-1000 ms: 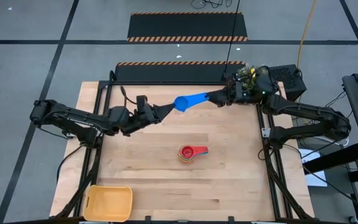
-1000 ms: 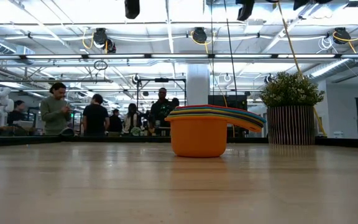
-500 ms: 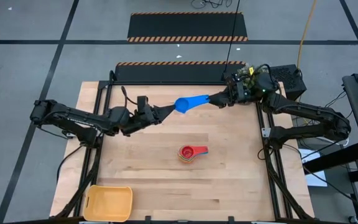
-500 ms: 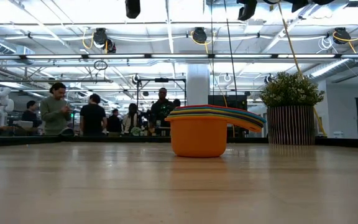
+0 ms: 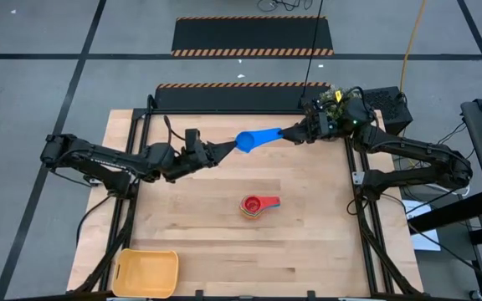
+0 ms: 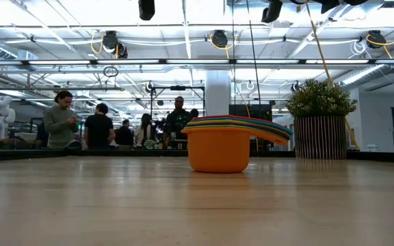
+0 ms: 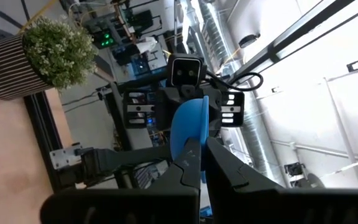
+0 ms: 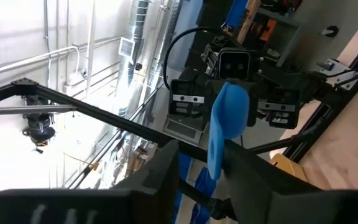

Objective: Nest measuring cups in basket
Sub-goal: Stack the blue measuring cup on top of the red measuring cup

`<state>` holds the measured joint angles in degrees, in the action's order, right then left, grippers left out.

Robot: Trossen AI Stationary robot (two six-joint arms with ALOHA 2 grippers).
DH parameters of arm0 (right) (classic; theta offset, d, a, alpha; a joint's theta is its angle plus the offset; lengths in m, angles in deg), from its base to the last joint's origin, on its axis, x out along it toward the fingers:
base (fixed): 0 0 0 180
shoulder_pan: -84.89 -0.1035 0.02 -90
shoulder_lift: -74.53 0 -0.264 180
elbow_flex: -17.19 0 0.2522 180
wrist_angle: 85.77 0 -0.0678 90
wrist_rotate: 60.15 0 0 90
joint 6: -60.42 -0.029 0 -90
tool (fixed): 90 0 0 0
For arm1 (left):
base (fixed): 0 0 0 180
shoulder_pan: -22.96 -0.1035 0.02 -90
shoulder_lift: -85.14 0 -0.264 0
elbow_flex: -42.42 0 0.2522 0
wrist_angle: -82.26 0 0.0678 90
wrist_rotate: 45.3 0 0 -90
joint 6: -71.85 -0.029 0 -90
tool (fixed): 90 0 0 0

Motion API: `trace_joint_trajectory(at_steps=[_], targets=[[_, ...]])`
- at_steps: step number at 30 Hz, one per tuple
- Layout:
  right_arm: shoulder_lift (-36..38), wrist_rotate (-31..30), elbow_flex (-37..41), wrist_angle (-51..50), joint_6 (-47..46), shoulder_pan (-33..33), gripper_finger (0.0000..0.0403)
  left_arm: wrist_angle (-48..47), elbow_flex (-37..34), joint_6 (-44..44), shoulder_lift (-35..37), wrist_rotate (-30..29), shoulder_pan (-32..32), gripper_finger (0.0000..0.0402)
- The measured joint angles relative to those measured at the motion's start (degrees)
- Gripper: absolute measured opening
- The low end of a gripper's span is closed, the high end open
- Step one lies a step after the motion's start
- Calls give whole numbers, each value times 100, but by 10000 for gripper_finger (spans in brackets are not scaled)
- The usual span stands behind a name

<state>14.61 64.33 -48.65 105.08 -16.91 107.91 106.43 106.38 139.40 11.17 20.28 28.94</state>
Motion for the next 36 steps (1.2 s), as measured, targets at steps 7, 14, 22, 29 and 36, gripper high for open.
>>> trace_joint_trajectory(at_steps=[7, 14, 22, 29, 36], targets=[[0, 7, 0, -27, 141, 0, 46, -9, 0, -20, 0, 21, -7, 4], [0, 6, 0, -31, 212, 0, 4, -40, 0, -79, 2, 22, -26, 15], [4, 10, 0, -81, 210, 11, 6, -57, 0, -618, 55, -72, -28, 33], [183, 37, -2, -123, 6, 175, 3, -5, 2, -1193, 491, -358, -24, 116], [645, 346, -2, -527, -267, 213, 3, -546, 2, -1607, 1082, -422, -24, 171]])
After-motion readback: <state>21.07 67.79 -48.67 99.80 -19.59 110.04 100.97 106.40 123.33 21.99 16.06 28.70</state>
